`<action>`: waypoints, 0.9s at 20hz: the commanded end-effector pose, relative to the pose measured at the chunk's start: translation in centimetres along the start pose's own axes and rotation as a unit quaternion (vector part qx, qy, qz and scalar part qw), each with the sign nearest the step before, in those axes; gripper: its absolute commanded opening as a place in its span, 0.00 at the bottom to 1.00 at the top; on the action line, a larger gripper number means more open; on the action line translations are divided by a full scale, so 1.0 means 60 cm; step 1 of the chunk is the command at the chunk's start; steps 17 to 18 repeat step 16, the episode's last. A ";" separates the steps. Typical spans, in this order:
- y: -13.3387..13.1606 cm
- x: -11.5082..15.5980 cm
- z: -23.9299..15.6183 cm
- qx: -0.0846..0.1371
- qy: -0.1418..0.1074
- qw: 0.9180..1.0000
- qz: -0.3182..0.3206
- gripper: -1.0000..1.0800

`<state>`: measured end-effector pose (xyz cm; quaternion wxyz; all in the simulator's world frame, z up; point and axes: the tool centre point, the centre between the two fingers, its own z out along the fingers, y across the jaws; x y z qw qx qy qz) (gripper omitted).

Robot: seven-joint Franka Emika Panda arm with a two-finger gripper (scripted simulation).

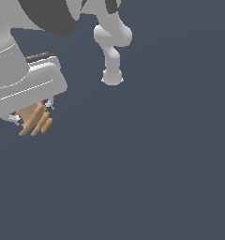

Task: Pick up the object and move it to a goal position.

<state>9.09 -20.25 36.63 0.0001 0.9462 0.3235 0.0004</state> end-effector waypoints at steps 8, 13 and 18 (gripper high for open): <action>0.018 -0.003 -0.029 0.000 0.000 1.000 0.000 0.00; 0.022 -0.003 -0.033 0.000 0.000 1.000 0.000 0.00; 0.022 -0.003 -0.034 0.000 0.000 1.000 0.000 0.00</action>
